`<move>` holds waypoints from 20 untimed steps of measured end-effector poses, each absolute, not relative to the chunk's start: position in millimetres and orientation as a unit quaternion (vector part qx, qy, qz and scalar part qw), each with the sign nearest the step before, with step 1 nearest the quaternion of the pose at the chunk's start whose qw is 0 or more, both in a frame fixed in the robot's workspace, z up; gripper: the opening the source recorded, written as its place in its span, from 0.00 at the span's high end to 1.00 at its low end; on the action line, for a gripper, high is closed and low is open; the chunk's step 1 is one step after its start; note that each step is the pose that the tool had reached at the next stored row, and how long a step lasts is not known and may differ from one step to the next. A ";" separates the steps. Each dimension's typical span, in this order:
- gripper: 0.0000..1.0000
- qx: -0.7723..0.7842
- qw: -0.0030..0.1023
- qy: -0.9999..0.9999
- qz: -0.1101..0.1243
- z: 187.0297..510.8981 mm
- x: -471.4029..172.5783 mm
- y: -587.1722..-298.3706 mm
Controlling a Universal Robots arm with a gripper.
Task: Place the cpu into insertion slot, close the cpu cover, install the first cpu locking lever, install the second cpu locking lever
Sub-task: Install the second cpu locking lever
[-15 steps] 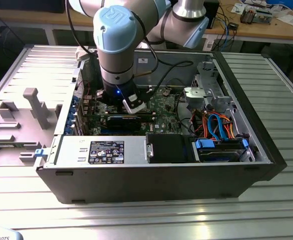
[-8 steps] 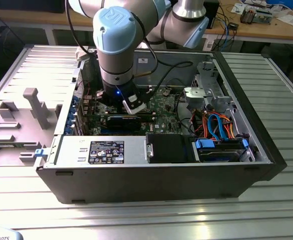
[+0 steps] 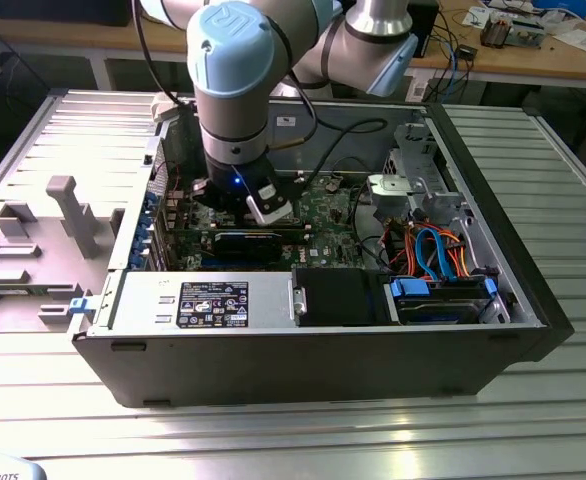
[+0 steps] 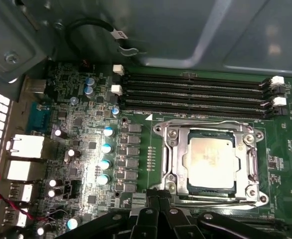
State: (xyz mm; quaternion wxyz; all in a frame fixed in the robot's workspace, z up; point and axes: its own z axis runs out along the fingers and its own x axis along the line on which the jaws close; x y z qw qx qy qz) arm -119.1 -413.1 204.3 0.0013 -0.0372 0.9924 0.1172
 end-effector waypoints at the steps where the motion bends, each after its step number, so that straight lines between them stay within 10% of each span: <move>1: 0.89 -0.037 0.001 0.993 0.116 204.3 -116.9 -413.0; 20: 0.89 -0.035 -0.015 0.995 0.095 212.9 -83.0 -402.0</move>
